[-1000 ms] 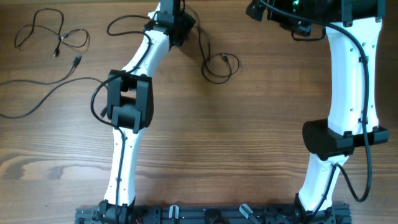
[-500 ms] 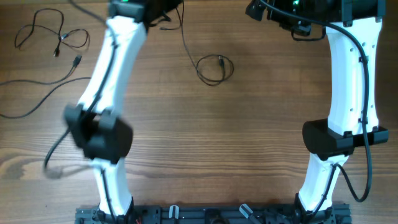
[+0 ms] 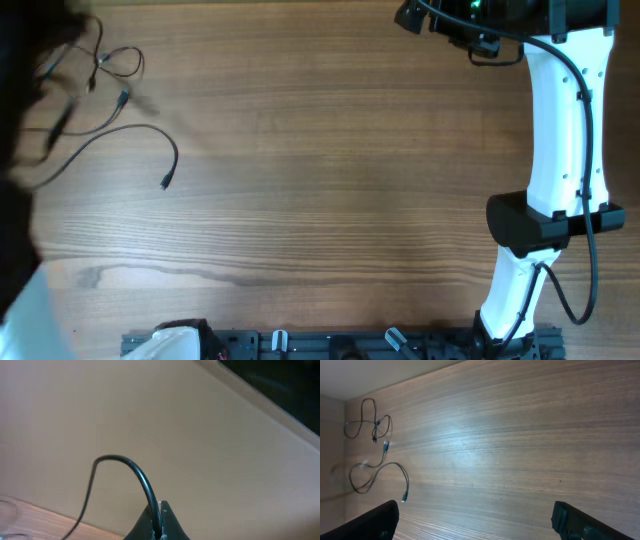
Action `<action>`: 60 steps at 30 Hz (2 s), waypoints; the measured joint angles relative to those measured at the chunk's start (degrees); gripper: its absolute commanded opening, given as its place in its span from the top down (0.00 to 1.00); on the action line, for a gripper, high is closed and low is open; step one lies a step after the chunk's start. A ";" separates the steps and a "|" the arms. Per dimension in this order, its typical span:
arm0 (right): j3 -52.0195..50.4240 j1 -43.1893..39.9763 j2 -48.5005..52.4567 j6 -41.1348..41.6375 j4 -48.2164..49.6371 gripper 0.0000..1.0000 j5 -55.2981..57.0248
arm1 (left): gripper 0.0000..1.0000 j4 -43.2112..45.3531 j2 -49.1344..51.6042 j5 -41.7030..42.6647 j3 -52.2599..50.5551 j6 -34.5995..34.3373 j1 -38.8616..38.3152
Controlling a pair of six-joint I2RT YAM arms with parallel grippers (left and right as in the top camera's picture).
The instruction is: Untangle cables
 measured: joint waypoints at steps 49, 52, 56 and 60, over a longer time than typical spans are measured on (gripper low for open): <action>0.00 0.00 0.00 0.42 1.77 0.00 -0.02 | 0.83 -34.93 44.68 -26.14 0.04 -19.82 38.88; 0.00 0.00 0.00 0.39 2.01 0.00 0.00 | 0.75 -31.54 44.70 -12.28 0.04 -15.45 39.01; 0.00 0.00 0.00 0.42 2.47 0.00 -0.02 | 0.77 -29.68 44.70 0.92 -2.36 -7.17 38.36; 0.00 0.00 0.00 0.39 2.36 0.00 -0.02 | 0.70 -23.91 44.87 -3.02 -11.45 -5.86 36.52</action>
